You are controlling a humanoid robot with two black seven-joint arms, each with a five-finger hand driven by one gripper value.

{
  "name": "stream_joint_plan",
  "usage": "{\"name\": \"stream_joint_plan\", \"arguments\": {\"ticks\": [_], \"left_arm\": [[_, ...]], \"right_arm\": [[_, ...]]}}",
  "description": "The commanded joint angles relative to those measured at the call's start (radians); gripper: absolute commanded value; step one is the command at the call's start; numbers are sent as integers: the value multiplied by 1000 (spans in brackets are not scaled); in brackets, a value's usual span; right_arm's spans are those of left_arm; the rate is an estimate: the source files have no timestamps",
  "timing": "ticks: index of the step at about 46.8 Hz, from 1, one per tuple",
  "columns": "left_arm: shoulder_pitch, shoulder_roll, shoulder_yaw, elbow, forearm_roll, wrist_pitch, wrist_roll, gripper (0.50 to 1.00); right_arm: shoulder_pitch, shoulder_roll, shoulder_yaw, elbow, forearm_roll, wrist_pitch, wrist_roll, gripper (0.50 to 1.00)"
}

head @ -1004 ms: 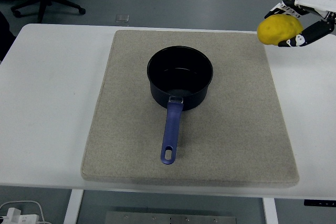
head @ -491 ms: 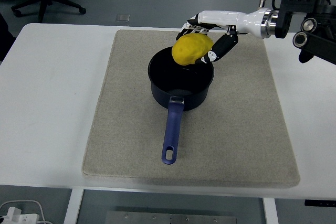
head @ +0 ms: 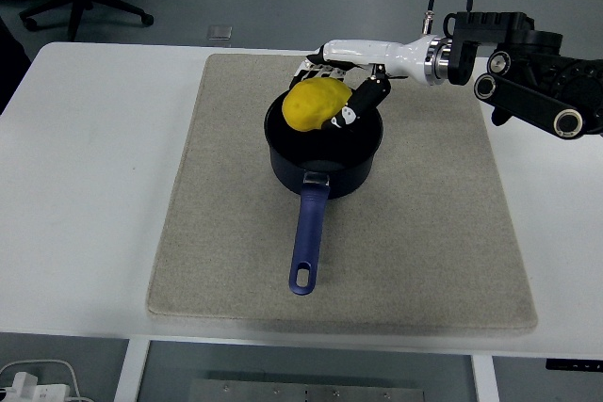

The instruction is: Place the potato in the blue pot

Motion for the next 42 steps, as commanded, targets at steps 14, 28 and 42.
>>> {"name": "stream_joint_plan", "arguments": {"ticks": [14, 28, 42], "left_arm": [[0, 0, 0, 0, 1, 0, 0, 994], [0, 0, 0, 0, 0, 0, 0, 994], [0, 0, 0, 0, 1, 0, -1, 994]], "right_arm": [[-12, -20, 13, 4, 1, 16, 1, 938], [-20, -23, 16, 4, 1, 13, 3, 940], [-23, -57, 19, 0, 3, 2, 3, 938]]}}
